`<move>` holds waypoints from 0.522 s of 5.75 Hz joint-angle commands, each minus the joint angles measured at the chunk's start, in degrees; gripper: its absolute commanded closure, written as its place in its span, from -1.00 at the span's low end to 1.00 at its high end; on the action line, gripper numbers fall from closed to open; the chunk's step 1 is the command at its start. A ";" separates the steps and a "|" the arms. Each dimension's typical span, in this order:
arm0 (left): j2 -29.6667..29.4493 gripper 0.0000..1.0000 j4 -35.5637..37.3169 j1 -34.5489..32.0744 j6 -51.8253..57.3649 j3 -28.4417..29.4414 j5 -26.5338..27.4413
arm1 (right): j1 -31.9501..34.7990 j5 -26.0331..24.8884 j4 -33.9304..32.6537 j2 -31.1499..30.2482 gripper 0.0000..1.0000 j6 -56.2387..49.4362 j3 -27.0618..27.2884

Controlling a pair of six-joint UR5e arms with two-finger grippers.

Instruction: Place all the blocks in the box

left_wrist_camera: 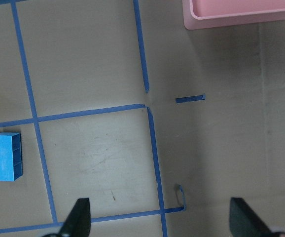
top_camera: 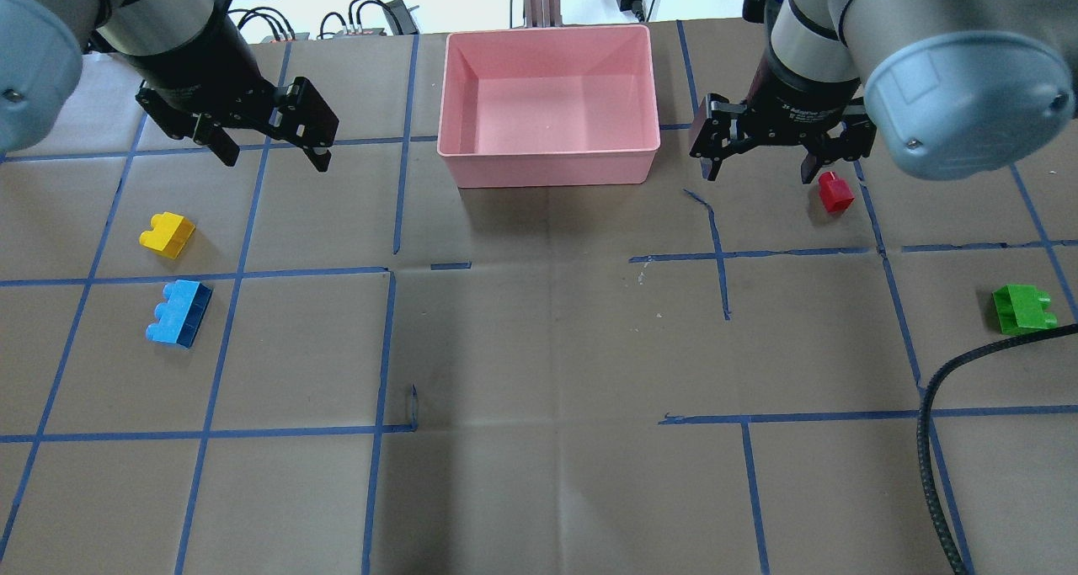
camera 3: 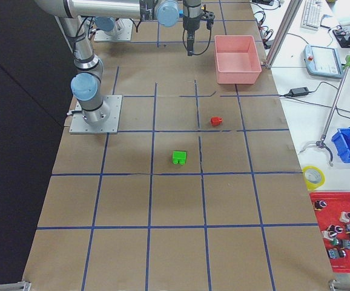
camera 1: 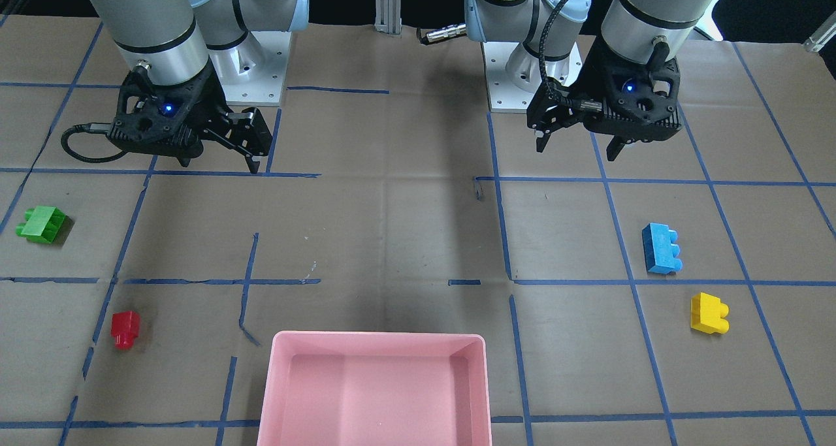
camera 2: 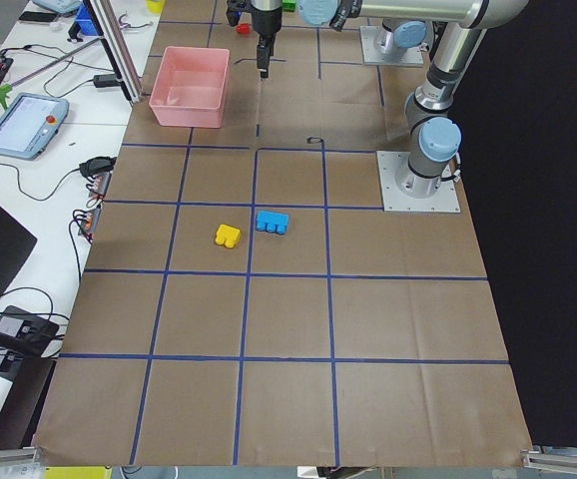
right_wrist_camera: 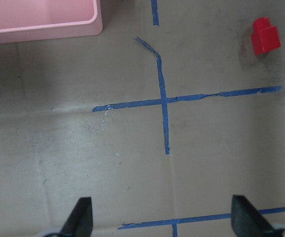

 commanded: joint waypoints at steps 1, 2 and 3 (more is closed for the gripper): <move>0.35 -0.99 0.12 4.53 4.56 -0.17 0.25 | 0.00 0.00 0.08 -0.09 -1.00 0.09 0.06; 0.87 -0.99 -0.14 12.75 14.60 -0.26 0.08 | 0.00 0.00 0.17 0.00 -1.00 0.09 0.06; 0.96 -0.99 -0.84 21.10 22.97 -0.43 0.17 | -0.70 0.09 0.52 0.00 -1.00 -0.35 0.24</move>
